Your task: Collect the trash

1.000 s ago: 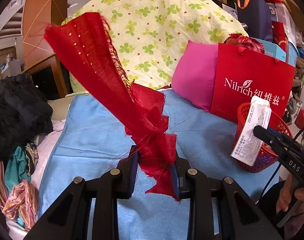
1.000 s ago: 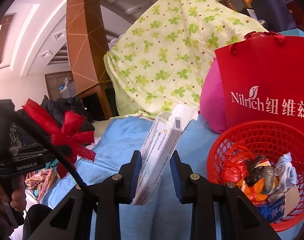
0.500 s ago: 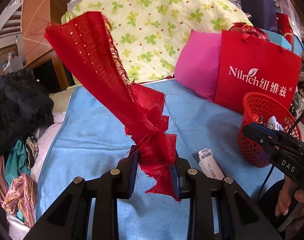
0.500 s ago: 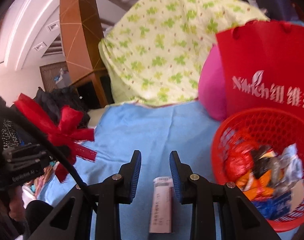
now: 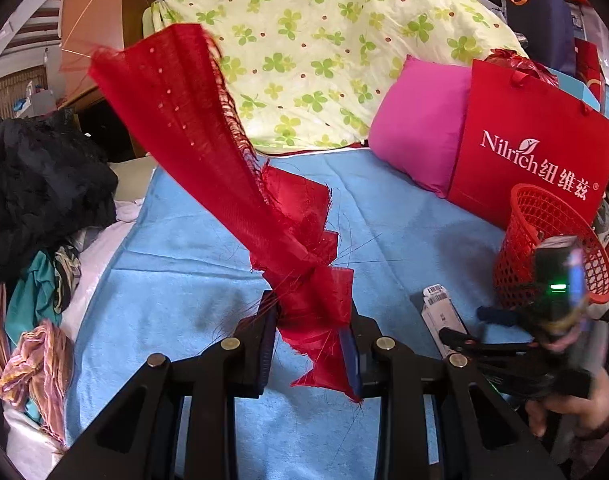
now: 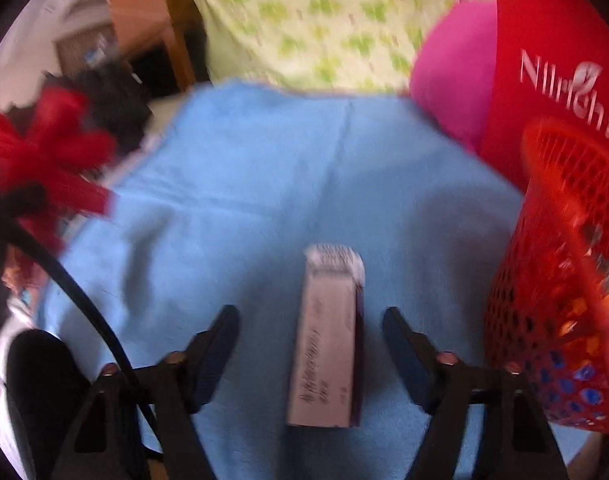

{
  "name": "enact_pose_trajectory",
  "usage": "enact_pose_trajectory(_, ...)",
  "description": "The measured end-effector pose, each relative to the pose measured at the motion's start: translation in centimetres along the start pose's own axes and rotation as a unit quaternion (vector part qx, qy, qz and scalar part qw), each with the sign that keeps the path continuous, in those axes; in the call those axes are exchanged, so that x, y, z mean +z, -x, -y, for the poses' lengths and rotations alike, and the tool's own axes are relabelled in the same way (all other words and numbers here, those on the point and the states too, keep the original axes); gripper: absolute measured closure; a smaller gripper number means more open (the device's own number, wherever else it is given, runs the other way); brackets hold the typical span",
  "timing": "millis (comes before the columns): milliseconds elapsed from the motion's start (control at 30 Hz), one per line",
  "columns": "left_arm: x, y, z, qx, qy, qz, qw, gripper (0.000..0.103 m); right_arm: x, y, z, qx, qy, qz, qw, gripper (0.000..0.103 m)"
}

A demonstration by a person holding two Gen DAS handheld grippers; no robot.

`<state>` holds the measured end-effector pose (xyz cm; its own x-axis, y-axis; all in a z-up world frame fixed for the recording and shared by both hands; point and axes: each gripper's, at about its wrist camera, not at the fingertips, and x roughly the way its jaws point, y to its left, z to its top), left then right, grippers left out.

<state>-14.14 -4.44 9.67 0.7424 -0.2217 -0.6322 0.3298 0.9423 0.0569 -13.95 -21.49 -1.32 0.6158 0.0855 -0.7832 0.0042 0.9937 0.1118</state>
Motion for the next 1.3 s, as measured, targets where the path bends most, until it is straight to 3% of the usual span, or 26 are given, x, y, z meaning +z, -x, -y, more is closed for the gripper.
enact_pose_trajectory(100, 0.0, 0.2, 0.3, -0.004, -0.006, 0.002, 1.0, 0.072, -0.5, -3.0, 1.2, -0.021, -0.027, -0.066, 0.997, 0.044)
enact_pose_trajectory(133, 0.0, 0.4, 0.4, -0.004, -0.008, 0.003, 1.0, 0.072, -0.7, -4.0, 1.7, -0.021, -0.039, -0.087, 0.995, 0.052)
enact_pose_trajectory(167, 0.0, 0.5, 0.5, -0.005, -0.01, 0.005, 0.9999, 0.072, -0.7, -4.3, 1.9, -0.028, -0.042, -0.091, 0.995, 0.057)
enact_pose_trajectory(267, 0.2, 1.0, 0.7, -0.003, -0.015, 0.008, 0.9999, 0.072, -0.5, -3.8, 1.4, -0.017, -0.027, -0.07, 0.997, 0.058)
enact_pose_trajectory(367, 0.4, 1.7, 1.0, 0.001, -0.021, 0.015, 0.9997, 0.072, -0.2, -2.3, 1.1, -0.023, -0.016, -0.029, 0.999, 0.058)
enact_pose_trajectory(533, 1.3, 2.5, 1.5, 0.007, -0.029, 0.026, 0.9992, 0.072, 0.4, 3.2, 1.4, 0.025, -0.024, 0.099, 0.994, 0.058)
enact_pose_trajectory(667, 2.1, 3.1, 2.4, 0.01, -0.04, 0.037, 0.9984, 0.072, -0.1, 8.1, 2.3, 0.069, -0.033, 0.209, 0.975, 0.058)
enact_pose_trajectory(767, 2.6, 3.6, 3.1, 0.014, -0.051, 0.046, 0.9975, 0.072, -0.8, 10.5, 2.7, 0.075, -0.036, 0.261, 0.962, 0.058)
enact_pose_trajectory(1067, 3.9, 4.9, 5.7, 0.017, -0.082, 0.067, 0.9942, 0.072, -2.6, 14.7, 5.0, 0.072, -0.073, 0.332, 0.938, 0.058)
enact_pose_trajectory(1300, 4.6, 5.6, 7.9, 0.011, -0.106, 0.077, 0.9912, 0.072, -2.4, 16.1, 6.8, 0.072, -0.107, 0.355, 0.926, 0.058)
